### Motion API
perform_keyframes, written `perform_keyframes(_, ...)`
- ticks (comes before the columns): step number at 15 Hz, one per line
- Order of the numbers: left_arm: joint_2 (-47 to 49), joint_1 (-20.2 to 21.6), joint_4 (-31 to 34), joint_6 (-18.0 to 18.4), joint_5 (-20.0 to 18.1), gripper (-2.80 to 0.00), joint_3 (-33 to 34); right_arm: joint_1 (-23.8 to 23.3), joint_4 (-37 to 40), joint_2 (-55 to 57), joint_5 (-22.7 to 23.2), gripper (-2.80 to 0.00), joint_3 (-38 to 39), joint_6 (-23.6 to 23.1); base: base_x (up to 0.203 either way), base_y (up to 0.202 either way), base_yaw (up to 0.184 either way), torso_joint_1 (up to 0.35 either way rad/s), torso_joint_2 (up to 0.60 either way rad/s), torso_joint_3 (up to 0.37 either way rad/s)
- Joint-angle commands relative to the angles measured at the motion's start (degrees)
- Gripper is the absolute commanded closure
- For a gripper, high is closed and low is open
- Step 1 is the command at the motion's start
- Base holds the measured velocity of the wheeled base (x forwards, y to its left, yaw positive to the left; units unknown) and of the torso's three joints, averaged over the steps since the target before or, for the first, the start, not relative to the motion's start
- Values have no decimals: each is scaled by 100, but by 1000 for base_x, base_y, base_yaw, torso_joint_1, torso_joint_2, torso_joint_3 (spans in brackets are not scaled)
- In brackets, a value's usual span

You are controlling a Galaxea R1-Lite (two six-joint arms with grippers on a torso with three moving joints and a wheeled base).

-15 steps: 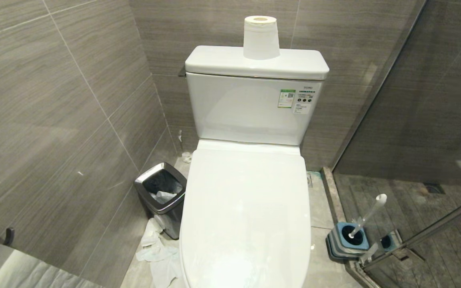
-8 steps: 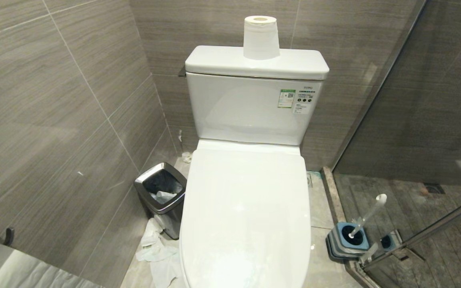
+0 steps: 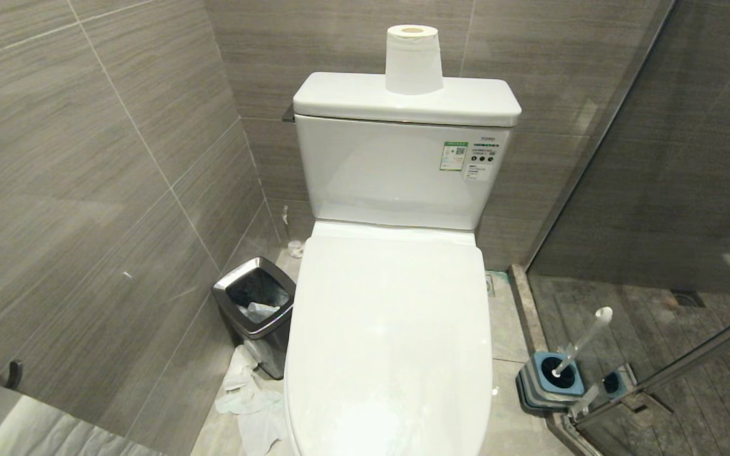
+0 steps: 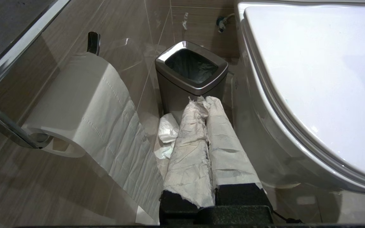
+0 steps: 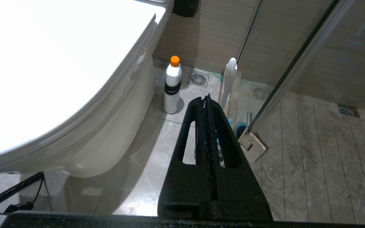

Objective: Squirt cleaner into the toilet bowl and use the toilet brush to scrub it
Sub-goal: Use the left hand to lift the toilet lid slightly

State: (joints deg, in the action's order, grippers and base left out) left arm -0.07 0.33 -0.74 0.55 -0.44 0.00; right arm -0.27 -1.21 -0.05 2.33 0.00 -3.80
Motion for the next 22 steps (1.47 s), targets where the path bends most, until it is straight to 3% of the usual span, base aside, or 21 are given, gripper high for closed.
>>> perform_keyframes(1, 7, 2, -5, -2, 0, 0, 44, 0, -2, -4, 4, 0, 70, -6, 0, 0, 0, 0, 0, 0)
perform_keyframes(22, 7, 2, -5, -2, 0, 0, 44, 0, -2, -4, 4, 0, 71, -6, 0, 0, 0, 0, 0, 0)
